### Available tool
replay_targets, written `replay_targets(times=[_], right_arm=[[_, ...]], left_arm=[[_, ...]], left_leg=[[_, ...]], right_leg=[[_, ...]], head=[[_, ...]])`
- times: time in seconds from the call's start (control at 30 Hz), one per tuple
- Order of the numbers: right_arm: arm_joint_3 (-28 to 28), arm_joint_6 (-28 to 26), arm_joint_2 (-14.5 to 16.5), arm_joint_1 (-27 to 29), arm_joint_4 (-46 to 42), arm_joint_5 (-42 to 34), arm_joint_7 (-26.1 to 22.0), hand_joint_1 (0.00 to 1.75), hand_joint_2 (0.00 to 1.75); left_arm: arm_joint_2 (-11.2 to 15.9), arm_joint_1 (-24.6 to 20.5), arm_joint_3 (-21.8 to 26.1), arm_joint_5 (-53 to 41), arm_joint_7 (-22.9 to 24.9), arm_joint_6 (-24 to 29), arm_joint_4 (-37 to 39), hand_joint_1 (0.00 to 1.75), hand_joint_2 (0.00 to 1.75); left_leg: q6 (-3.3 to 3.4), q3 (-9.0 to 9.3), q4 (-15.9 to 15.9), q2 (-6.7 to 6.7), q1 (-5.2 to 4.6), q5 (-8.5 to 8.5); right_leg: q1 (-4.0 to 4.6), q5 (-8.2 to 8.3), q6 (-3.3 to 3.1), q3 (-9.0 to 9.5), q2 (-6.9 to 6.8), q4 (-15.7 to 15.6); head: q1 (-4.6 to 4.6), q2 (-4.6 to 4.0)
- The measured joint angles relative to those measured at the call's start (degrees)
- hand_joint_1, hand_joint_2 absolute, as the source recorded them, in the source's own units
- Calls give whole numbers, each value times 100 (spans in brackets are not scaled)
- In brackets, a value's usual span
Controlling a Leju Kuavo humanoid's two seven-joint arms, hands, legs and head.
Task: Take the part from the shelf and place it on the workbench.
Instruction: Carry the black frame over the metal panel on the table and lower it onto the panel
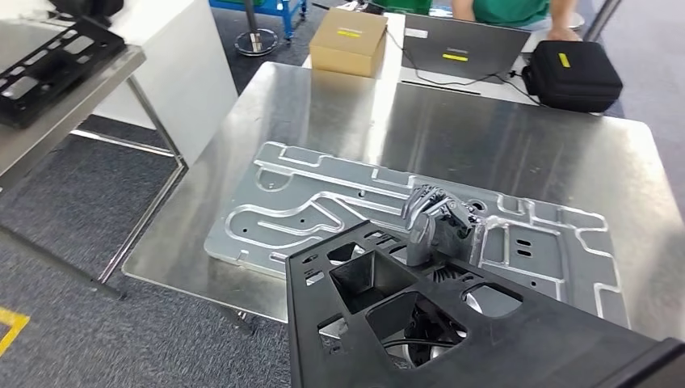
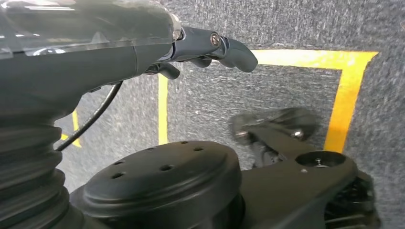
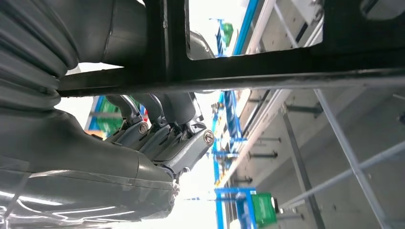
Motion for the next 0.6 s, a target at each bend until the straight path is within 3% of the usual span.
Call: replay_targets(times=[0.03, 0.1, 0.13, 0.2, 0.27, 0.33, 0.37, 0.4, 0.43, 0.47, 0.53, 0.6], right_arm=[[0, -20, 0, -2, 0, 39, 0, 164, 175], [1, -112, 0, -3, -1, 190, 1, 164, 175], [1, -183, 0, 2, -2, 300, 3, 164, 175], [2, -331, -1, 20, -15, 542, 22, 164, 175], [10, -478, -3, 17, -38, 806, 77, 164, 175], [33, -595, -13, 1, -49, 1025, 127, 164, 175], [43, -635, -21, -2, -48, 1100, 146, 164, 175], [51, -678, -32, 2, -47, 1162, 158, 164, 175], [60, -737, -43, 4, -46, 1239, 174, 164, 175], [76, -833, -53, 5, -45, 1367, 199, 164, 175], [124, -1104, -75, 2, -39, 1736, 276, 164, 175], [165, -1351, -100, -3, -28, 2082, 375, 164, 175]], left_arm=[[3, 9, 0, -5, 2, -4, 0, 0, 175], [6, 15, -2, -16, -2, -17, 0, 0, 175], [7, 9, -4, -23, -6, -27, 0, 0, 175], [-2, -9, -8, -30, -12, -44, 0, 0, 175], [-15, -7, -10, -34, -15, -47, 0, 0, 175], [-20, 7, -11, -36, -19, -43, 0, 0, 175], [-20, 13, -11, -37, -19, -42, 0, 0, 175], [-22, 17, -11, -37, -21, -42, 0, 0, 175], [-24, 18, -11, -38, -25, -43, 0, 0, 175], [-28, 19, -11, -38, -33, -48, 0, 0, 175], [-38, 18, -11, -38, -55, -58, 0, 0, 175], [-44, 16, -11, -38, -79, -68, 0, 0, 175]], left_leg=[[26, 136, -353, -111, 5, 173], [75, 308, -782, -288, 2, 277], [97, 333, -831, -312, -6, 249], [154, 373, -914, -222, 6, 267], [225, 428, -998, -98, 39, 301], [264, 458, -1025, 42, 40, 299], [268, 461, -1025, 113, 39, 289], [260, 468, -1023, 178, 41, 277], [248, 481, -1021, 241, 45, 259], [228, 506, -1020, 302, 51, 237], [167, 577, -1018, 410, 49, 175], [90, 635, -1012, 501, 19, 115]], right_leg=[[6, -14, 17, 2, 68, 20], [-8, -21, 68, -34, 180, 50], [-21, -13, 102, -57, 227, 50], [-27, -8, 171, -76, 254, 46], [-11, -149, 242, -185, 24, 276], [-44, -453, 310, -527, -253, 916], [-72, -571, 340, -727, -305, 1264], [-100, -598, 365, -864, -333, 1481], [-125, -520, 386, -902, -355, 1500], [-145, -344, 399, -817, -389, 1295], [-139, 36, 398, -447, -576, 546], [-93, 161, 332, -219, -732, 76]], head=[[3, 0], [5, 0], [5, 0], [5, 0], [41, 0], [78, 0], [79, 0], [80, 0], [80, 0], [80, 0], [82, 0], [77, 0]])
